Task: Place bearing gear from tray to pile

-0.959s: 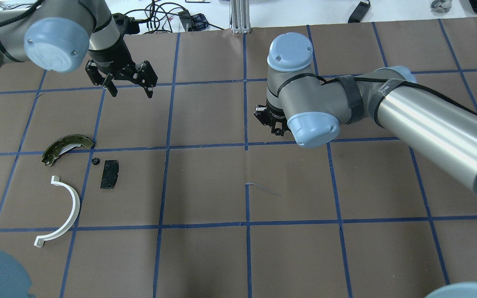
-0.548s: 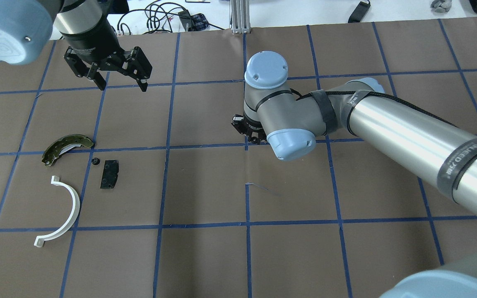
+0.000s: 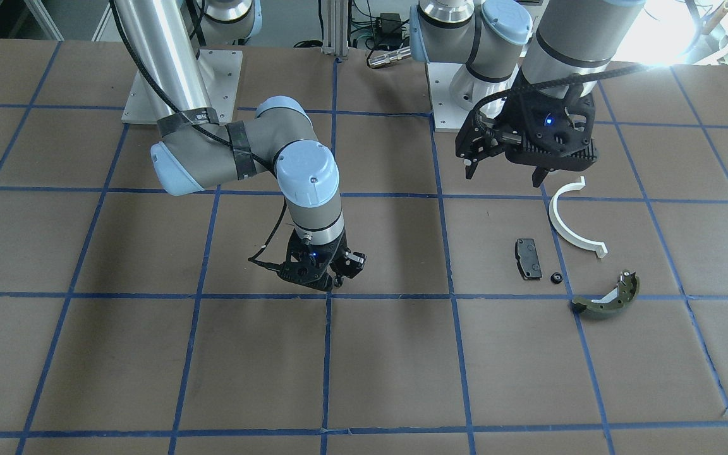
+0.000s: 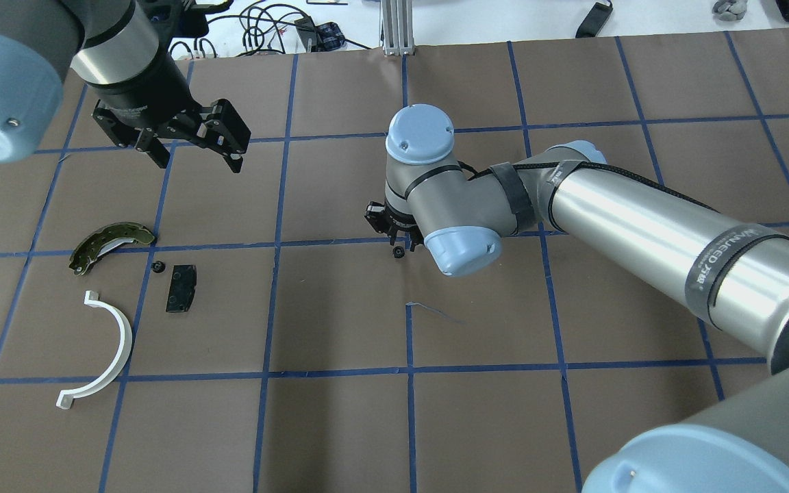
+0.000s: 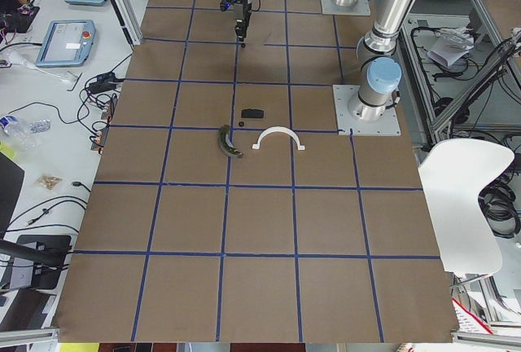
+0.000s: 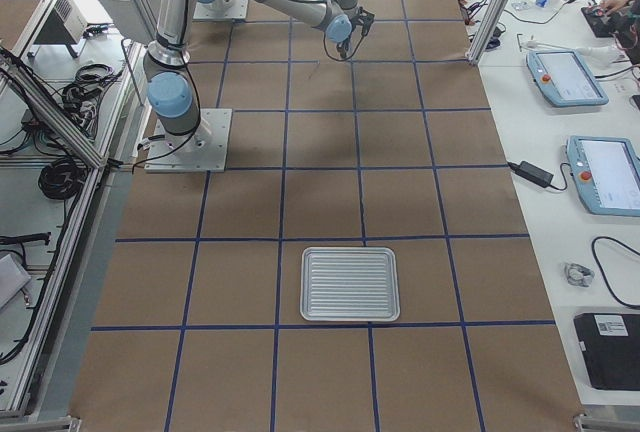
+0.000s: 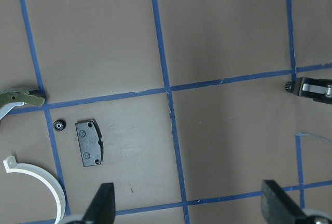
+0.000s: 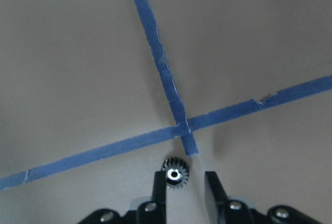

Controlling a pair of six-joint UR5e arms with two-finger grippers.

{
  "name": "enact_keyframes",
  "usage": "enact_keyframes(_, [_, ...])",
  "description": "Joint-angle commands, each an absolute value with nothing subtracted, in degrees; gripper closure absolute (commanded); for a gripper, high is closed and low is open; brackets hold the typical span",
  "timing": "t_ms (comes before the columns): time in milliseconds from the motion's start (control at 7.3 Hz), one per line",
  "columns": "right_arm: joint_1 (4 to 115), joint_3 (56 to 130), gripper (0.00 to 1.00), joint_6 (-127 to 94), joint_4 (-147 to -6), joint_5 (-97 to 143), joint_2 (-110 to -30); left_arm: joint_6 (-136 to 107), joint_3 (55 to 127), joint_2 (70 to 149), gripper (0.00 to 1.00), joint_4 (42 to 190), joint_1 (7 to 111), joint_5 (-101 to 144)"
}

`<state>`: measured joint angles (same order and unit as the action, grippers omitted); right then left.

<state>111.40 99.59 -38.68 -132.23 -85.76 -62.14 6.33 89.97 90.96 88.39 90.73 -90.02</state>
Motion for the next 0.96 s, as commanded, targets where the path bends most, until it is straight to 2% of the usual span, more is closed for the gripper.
enact_keyframes(0, [108.48, 98.70, 0.00, -27.33, -131.66, -88.75, -62.57, 6.24, 90.70, 89.91, 0.00, 89.82, 90.79, -90.09])
enact_keyframes(548, [90.31, 98.53, 0.00, -0.49, -118.95, -89.22, -73.63, 5.20, 88.69, 93.41, 0.00, 89.56, 90.79, -89.74])
enact_keyframes(822, [89.64, 94.34, 0.00, 0.44, -106.52, -88.69, -80.82, -0.95, 88.42, 100.77, 0.00, 83.63, 94.80, -89.12])
